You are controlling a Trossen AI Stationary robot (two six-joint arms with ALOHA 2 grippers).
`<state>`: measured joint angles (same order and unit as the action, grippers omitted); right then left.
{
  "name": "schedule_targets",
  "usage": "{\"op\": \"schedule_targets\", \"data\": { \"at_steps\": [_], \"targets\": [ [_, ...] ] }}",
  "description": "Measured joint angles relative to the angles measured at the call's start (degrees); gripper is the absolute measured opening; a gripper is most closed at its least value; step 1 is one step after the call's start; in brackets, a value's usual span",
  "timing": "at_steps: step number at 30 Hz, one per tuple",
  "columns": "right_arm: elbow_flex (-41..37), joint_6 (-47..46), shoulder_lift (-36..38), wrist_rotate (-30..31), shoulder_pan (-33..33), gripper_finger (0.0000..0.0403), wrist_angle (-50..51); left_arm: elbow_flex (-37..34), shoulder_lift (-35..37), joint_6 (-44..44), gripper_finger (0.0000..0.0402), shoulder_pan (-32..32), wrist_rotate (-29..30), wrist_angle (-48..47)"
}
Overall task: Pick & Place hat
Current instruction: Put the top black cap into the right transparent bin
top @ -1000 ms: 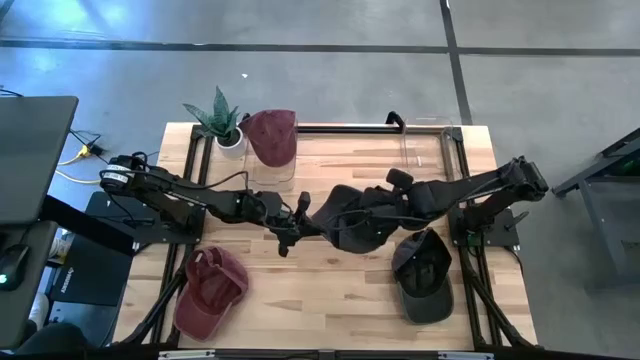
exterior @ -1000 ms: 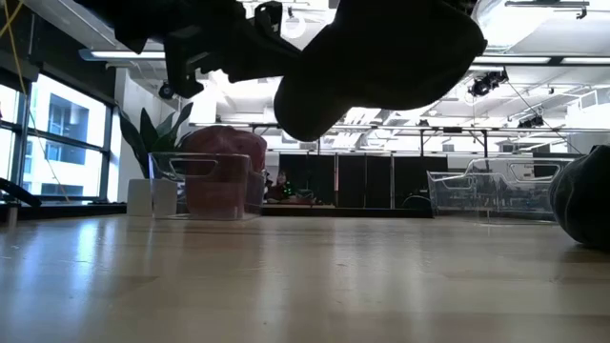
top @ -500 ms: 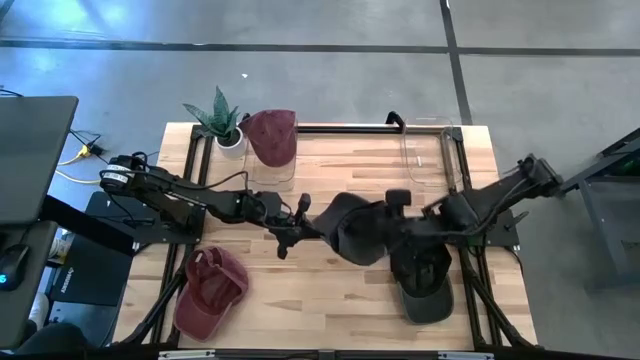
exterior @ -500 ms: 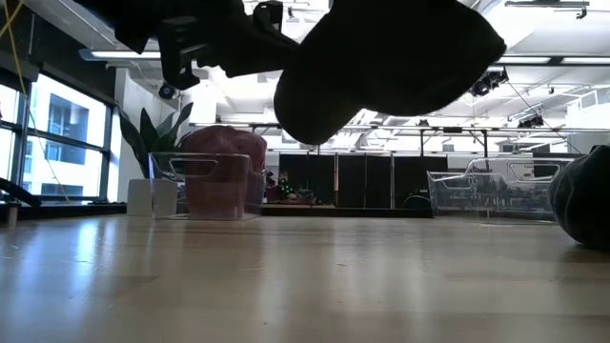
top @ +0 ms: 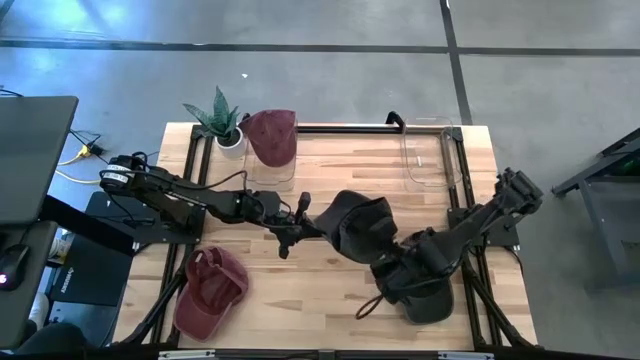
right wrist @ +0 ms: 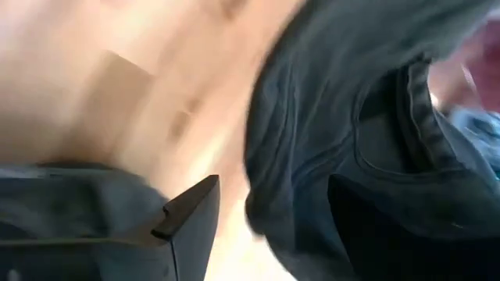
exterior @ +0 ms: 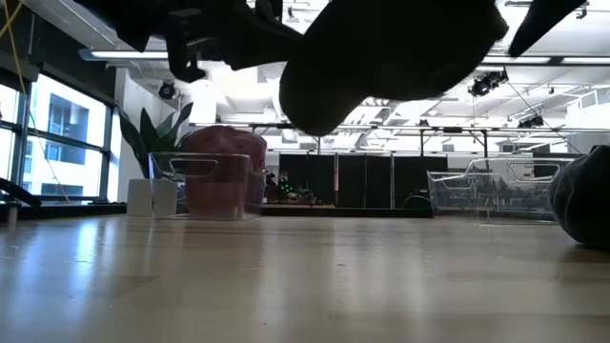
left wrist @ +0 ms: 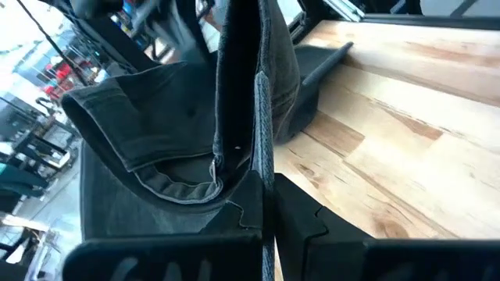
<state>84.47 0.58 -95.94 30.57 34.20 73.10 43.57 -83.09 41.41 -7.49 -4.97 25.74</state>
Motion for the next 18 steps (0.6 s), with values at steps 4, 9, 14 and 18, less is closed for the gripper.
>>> {"op": "schedule_targets", "data": {
  "at_steps": [4, 9, 14, 18],
  "targets": [
    [0.0, -3.0, -1.5, 3.8, 0.0, 0.0207, 0.7, 0.0, 0.0, -0.1, 0.0000, 0.0, 0.0, 0.7],
    [0.0, -4.5, -1.3, 3.3, 0.0, 0.0126, 0.5, 0.0, 0.0, -0.1, 0.0000, 0.0, 0.0, 0.7],
    [0.0, -5.1, -1.3, -0.9, -0.6, 0.0021, 0.2, 0.0, 0.0, -0.1, 0.0000, 0.0, 0.0, 0.7],
    [0.0, -7.6, -0.9, -3.7, -1.5, 0.0037, -0.5, 0.0, 0.0, -0.1, 0.0001, 0.0, 0.0, 0.7]
  ]
}}
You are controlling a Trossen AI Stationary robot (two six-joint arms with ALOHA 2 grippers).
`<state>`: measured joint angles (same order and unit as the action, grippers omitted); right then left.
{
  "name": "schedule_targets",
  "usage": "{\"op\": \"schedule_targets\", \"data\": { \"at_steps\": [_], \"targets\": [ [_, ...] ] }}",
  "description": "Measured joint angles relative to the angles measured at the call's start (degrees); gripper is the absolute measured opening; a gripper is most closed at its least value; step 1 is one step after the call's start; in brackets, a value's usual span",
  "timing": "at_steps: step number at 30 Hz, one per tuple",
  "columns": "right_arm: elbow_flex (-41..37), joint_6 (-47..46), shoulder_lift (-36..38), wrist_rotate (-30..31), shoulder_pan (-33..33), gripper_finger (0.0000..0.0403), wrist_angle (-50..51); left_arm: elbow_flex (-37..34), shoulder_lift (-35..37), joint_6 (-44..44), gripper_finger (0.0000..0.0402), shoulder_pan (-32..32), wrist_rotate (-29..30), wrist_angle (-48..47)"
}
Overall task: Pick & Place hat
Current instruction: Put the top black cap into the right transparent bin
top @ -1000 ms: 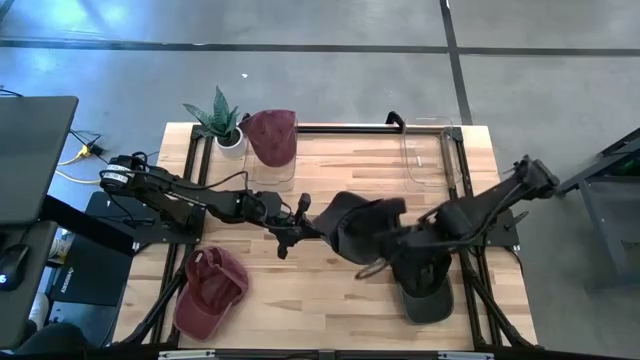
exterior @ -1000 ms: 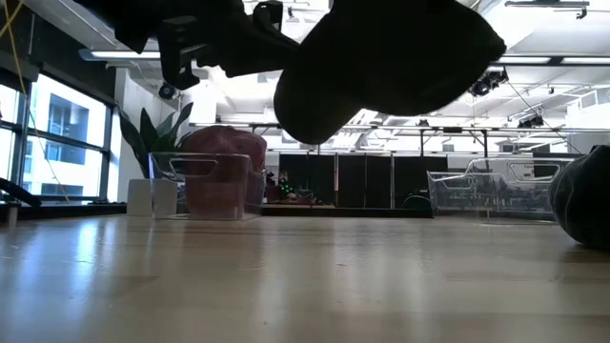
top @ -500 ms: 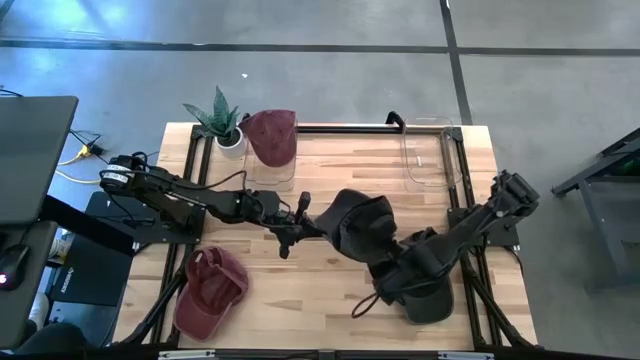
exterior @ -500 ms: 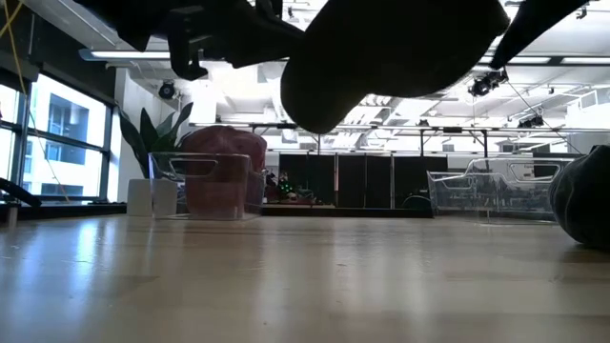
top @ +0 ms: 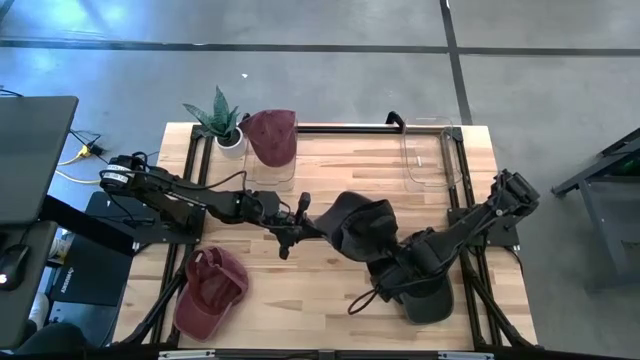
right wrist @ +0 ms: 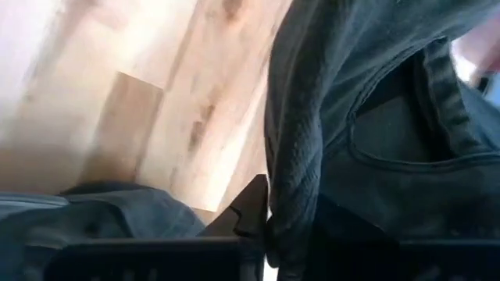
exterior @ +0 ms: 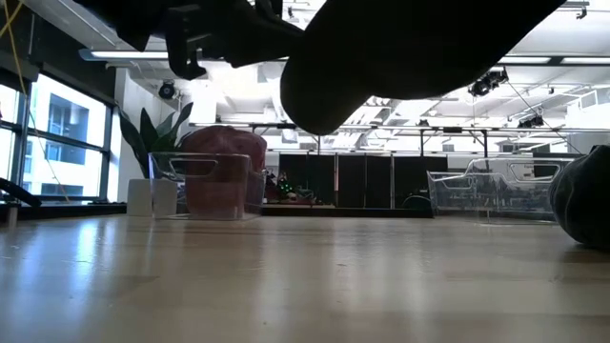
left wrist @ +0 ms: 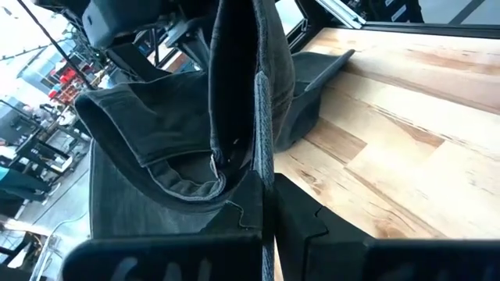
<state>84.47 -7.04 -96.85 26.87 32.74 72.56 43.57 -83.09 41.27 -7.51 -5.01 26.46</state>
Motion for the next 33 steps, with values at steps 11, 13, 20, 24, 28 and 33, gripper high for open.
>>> {"op": "schedule_targets", "data": {
  "at_steps": [11, 13, 20, 24, 28, 33],
  "targets": [
    [0.0, -2.8, 8.2, -16.8, -5.0, 0.0027, -7.5, 0.0, 0.0, -6.0, 0.0139, 0.0, 1.2, -5.0],
    [0.0, -3.4, 10.7, -18.1, -7.1, 0.0026, -6.2, 0.0, 0.0, -6.0, 0.0165, 0.0, 3.3, -6.3],
    [0.0, 4.3, 20.9, -17.7, -19.9, 0.0020, 3.0, 0.0, 0.0, -5.7, 0.0204, 0.0, 13.3, -9.3],
    [0.2, 13.4, 26.7, -13.6, -31.2, 0.0027, 5.1, 0.0, 0.0, -5.7, 0.0204, 0.0, 14.9, -10.0],
    [2.8, 27.4, 29.5, -3.5, -43.0, 0.0019, 4.6, 0.0, 0.0, -5.5, 0.0204, 0.0, 15.0, -10.1],
    [5.7, 48.7, 29.9, 5.4, -56.6, 0.0022, -0.5, 0.0, 0.0, -5.6, 0.0205, 0.0, 15.1, -10.2]
  ]
}}
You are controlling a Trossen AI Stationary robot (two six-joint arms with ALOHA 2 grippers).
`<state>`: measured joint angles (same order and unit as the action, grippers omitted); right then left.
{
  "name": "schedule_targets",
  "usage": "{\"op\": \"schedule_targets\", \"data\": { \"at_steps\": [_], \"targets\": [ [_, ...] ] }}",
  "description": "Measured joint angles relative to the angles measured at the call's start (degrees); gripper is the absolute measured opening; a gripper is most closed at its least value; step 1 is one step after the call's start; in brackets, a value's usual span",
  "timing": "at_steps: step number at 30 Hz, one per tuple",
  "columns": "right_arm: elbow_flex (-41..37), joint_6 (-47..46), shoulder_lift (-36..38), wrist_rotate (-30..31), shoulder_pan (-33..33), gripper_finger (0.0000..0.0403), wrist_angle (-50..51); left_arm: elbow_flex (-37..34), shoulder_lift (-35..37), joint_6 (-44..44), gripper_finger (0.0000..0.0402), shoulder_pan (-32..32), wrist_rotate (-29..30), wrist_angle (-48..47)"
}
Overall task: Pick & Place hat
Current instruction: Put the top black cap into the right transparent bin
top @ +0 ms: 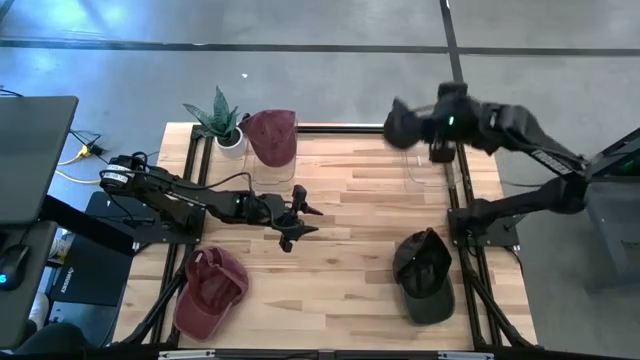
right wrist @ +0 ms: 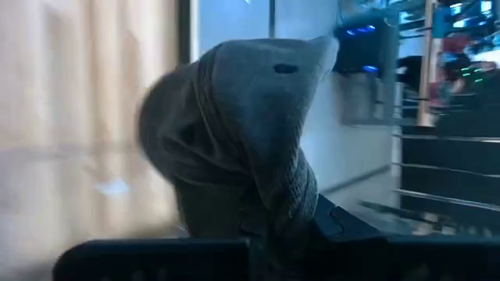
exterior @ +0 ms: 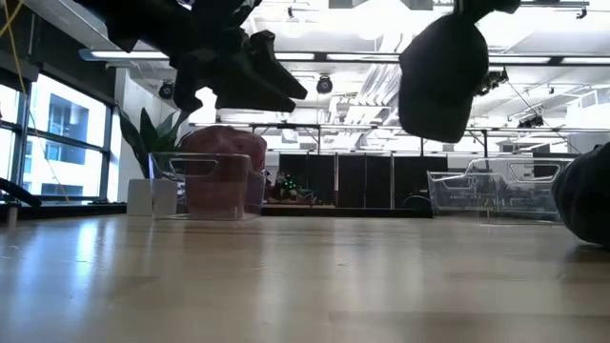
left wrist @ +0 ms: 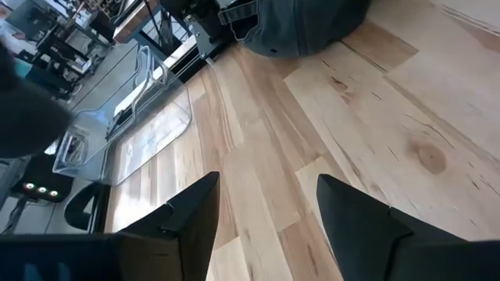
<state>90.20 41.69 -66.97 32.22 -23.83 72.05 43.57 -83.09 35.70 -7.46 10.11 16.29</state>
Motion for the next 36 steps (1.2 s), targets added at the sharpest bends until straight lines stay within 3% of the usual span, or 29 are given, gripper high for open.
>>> {"op": "schedule_targets", "data": {
  "at_steps": [4, 12, 18, 24, 31, 36],
  "targets": [
    [-0.6, 11.0, -0.7, -1.8, -9.8, 0.0030, -0.4, 0.0, 0.0, 0.0, 0.0205, 0.0, 0.1, -0.3],
    [-11.3, 11.4, -1.3, -8.4, -22.7, 0.0019, -2.5, 0.0, 0.0, 0.0, 0.0205, 0.0, 0.1, -0.9],
    [-20.7, 15.6, -1.3, -9.9, -25.4, 0.0030, -12.1, 0.0, 0.0, -0.1, 0.0205, 0.0, 0.1, -1.9],
    [-25.2, 19.2, -1.3, -7.3, -27.4, 0.0019, -18.7, 0.0, 0.0, -1.5, 0.0205, 0.0, 0.1, -3.3],
    [-29.4, 12.5, -1.3, -6.7, -29.8, 0.0074, -20.7, 0.0, 0.0, -1.6, 0.0205, 0.0, 0.1, -3.2],
    [-29.9, 6.2, -1.3, -8.7, -31.3, 0.0084, -21.4, 0.0, 0.0, -1.7, 0.0205, 0.0, 0.1, -3.2]
  ]
}}
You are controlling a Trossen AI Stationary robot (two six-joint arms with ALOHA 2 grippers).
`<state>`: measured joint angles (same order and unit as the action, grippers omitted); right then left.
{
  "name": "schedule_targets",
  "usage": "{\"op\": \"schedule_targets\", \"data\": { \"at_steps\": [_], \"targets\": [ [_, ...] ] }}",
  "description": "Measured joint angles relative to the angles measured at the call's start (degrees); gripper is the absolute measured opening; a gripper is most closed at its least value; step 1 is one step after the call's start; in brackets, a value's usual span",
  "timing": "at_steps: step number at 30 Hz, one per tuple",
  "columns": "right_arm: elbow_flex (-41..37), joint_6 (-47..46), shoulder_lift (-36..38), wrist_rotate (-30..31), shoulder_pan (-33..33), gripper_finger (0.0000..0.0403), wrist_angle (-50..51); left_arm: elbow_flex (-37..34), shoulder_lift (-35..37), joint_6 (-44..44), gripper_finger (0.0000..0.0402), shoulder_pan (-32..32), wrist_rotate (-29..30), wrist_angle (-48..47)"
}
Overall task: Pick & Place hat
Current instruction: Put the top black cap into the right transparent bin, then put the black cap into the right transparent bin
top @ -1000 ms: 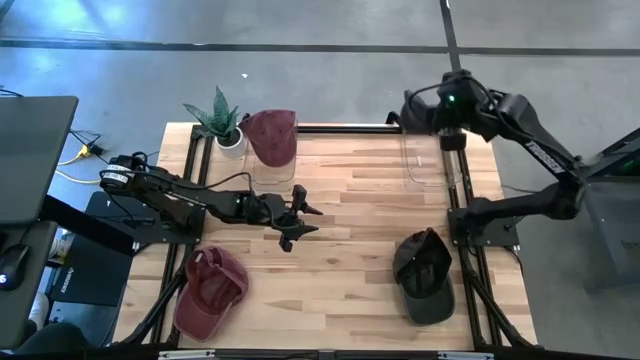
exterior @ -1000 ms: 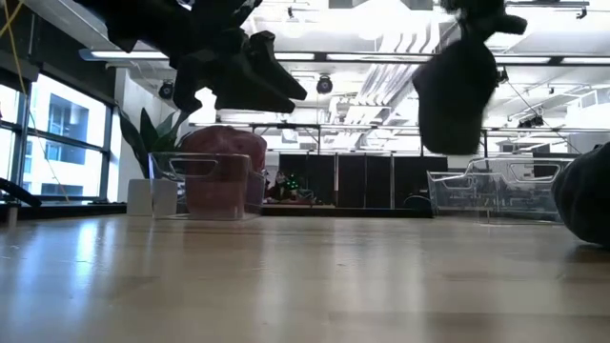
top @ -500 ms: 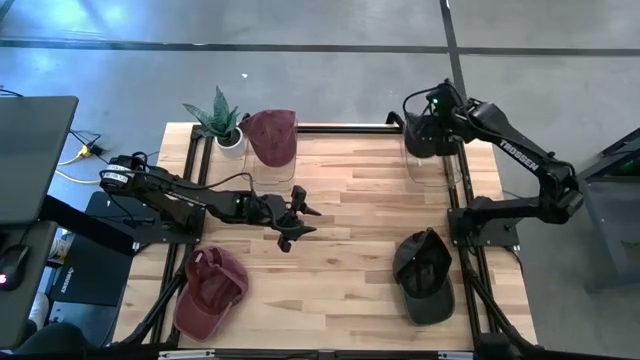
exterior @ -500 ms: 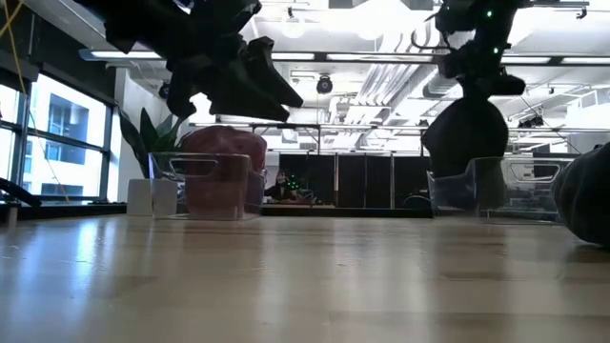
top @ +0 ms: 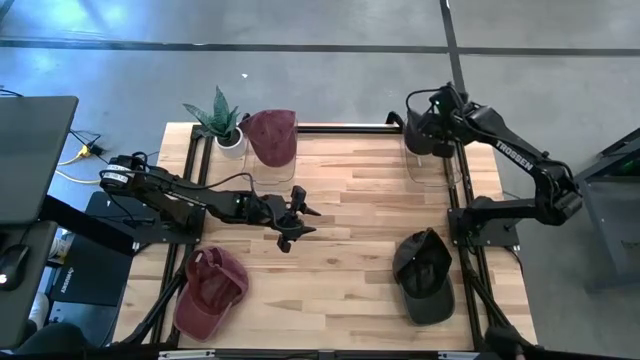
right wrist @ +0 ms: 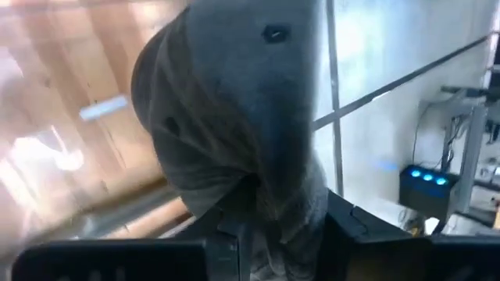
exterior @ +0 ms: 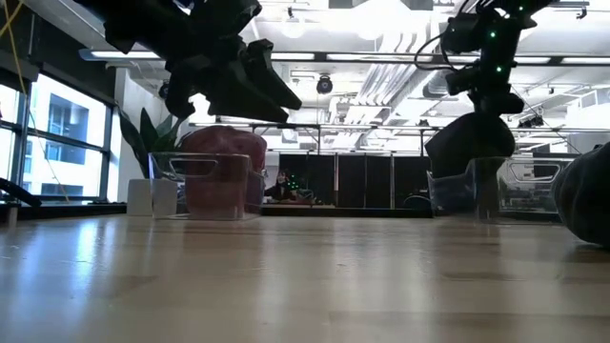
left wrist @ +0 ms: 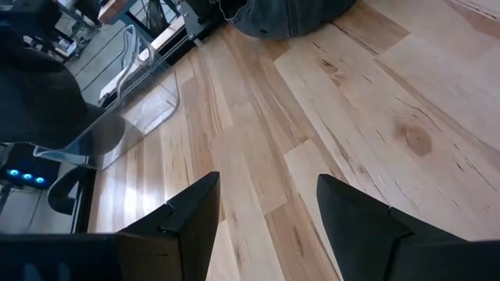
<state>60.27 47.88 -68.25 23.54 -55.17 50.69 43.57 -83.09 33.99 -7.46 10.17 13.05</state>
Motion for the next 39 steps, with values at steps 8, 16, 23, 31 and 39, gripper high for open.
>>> {"op": "schedule_targets", "data": {
  "at_steps": [8, 16, 23, 31, 39],
  "targets": [
    [3.0, -9.3, 0.2, -3.2, -0.1, 0.0123, 1.4, 0.0, 0.0, 0.0, 0.0205, 0.0, 0.0, 0.0],
    [12.2, -21.2, 0.2, -5.3, 0.4, 0.0211, 8.6, 0.0, 0.0, -0.6, 0.0205, 0.0, 0.9, 0.0],
    [13.0, -39.5, 1.0, -9.9, 4.8, 0.0226, 9.9, 0.0, 0.0, -3.7, 0.0205, 0.0, 1.9, -1.6],
    [5.1, -51.2, 3.5, -14.0, 28.7, 0.0188, 7.4, 0.1, 1.4, -10.8, 0.0205, 0.0, 10.6, -10.9],
    [-5.3, -61.7, 3.3, -14.4, 59.6, 0.0135, -8.4, 0.0, 1.3, -13.3, 0.0204, -0.1, 12.1, -14.5]
  ]
}}
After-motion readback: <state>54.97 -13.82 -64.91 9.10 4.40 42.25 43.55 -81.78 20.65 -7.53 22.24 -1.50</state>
